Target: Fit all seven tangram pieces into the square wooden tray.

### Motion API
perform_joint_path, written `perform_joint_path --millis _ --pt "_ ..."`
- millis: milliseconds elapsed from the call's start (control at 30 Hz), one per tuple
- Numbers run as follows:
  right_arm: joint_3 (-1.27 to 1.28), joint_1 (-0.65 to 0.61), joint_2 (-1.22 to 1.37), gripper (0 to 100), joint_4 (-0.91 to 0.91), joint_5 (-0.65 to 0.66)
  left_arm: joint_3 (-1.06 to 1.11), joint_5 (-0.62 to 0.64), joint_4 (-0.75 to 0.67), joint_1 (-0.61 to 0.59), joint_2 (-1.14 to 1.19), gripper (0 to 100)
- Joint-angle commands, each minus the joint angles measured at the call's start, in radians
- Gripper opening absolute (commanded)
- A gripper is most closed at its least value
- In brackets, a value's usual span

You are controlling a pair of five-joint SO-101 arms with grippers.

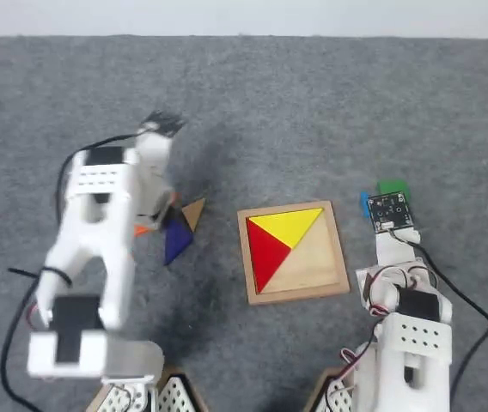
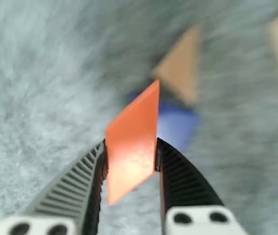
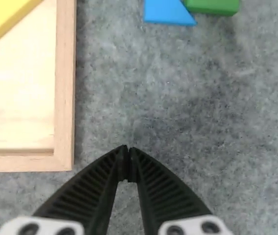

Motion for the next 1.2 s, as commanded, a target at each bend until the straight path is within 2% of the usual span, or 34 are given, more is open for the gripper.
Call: perform_joint_path --millis 0,100,200,300,467,600,733,933,1167 --pt "-0.077 0.102 -0.028 0.9 0.028 0.003 -0.051 0.192 0.074 0.298 -0.187 3" --pt "-0.141 0.208 -0.025 0.9 0.087 0.005 -0.067 0.304 0.060 0.462 -0.180 3" --pt "-0.158 0.291 -0.024 0.9 0.096 0.002 -0.091 0.342 0.014 0.578 -0.129 3" --pt "-0.150 0.343 -0.024 0.9 0.102 -0.012 -0.139 0.371 -0.034 0.649 -0.055 3" --pt "-0.114 0.351 -0.031 1.0 0.085 -0.051 -0.191 0.463 -0.181 0.738 0.089 3" --pt "-0.112 0.351 -0.031 0.9 0.087 -0.052 -0.223 0.592 -0.273 0.783 0.224 3" --pt "-0.112 0.349 -0.031 0.9 0.087 -0.052 -0.306 0.717 -0.276 0.790 0.345 3" --pt "-0.110 0.346 -0.033 0.9 0.087 -0.052 -0.401 0.750 -0.270 0.789 0.460 5" --pt "-0.110 0.344 -0.033 1.0 0.087 -0.052 -0.415 0.760 -0.244 0.787 0.473 23"
